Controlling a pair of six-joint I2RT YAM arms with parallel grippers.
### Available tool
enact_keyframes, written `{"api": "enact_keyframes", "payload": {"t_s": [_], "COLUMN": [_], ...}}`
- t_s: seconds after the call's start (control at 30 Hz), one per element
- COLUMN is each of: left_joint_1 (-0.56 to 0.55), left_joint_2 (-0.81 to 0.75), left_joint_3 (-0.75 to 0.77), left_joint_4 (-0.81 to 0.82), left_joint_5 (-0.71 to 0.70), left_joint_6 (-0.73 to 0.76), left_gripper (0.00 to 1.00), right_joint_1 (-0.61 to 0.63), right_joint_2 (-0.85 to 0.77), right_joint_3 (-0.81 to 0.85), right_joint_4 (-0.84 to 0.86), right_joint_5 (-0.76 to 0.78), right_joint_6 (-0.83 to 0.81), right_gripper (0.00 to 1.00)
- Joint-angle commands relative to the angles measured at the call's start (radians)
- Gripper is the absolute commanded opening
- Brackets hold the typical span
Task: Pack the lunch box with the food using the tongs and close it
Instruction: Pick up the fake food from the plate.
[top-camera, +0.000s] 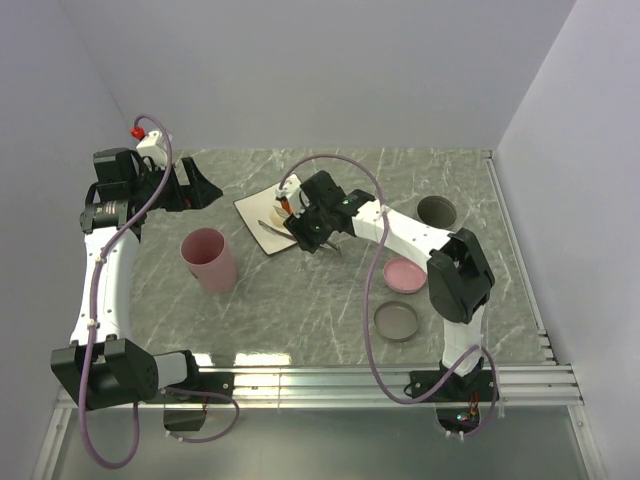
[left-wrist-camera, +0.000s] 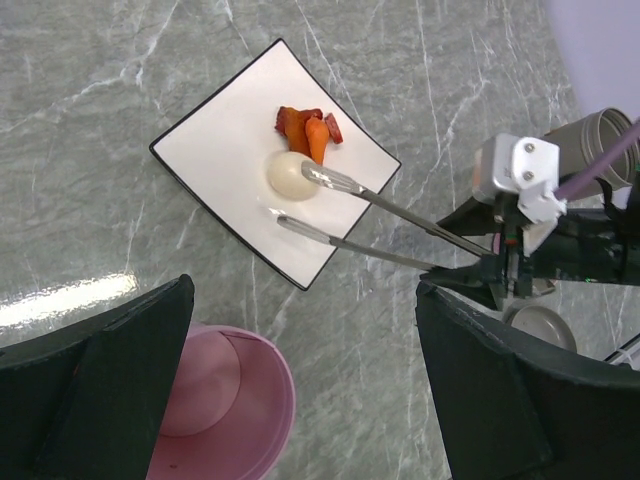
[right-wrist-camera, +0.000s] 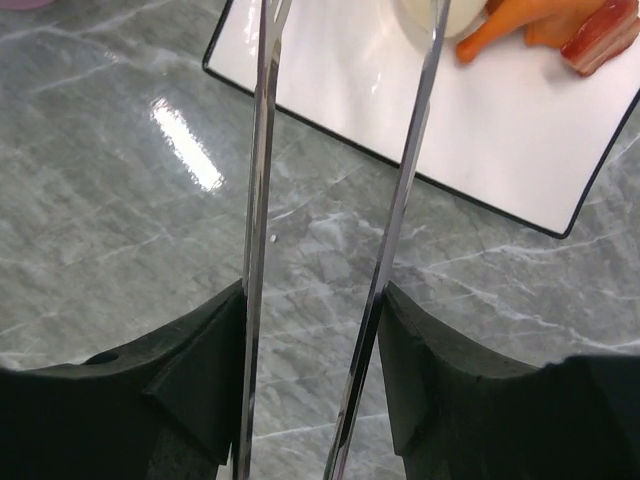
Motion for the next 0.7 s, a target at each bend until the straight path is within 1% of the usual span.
{"api": "enact_keyframes", "payload": {"t_s": [0.0,0.33,0.67], "left_joint_1": [0.002,0.002,0.001], "left_joint_2": [-0.024,-0.007,0.005], "left_joint_3": [0.034,0.035,0.042], "left_joint_4": [0.03,0.03,0.025], "left_joint_5": [0.031,0.037,0.036], "left_joint_6": [0.017,0.019,0.022], "left_gripper": [0.99,0.99,0.99], "right_joint_1": [-0.021,-0.043,-0.057], "right_joint_2": [0.003,0.045,0.101], "right_joint_3": [0.077,0.13,0.139], "right_joint_4": [0.016,0.007,0.011], "right_joint_5": [-0.011,-0.012,0.006], "right_joint_6": [0.009,0.002,-0.021], "right_gripper": [0.57,0.57,0.57]}}
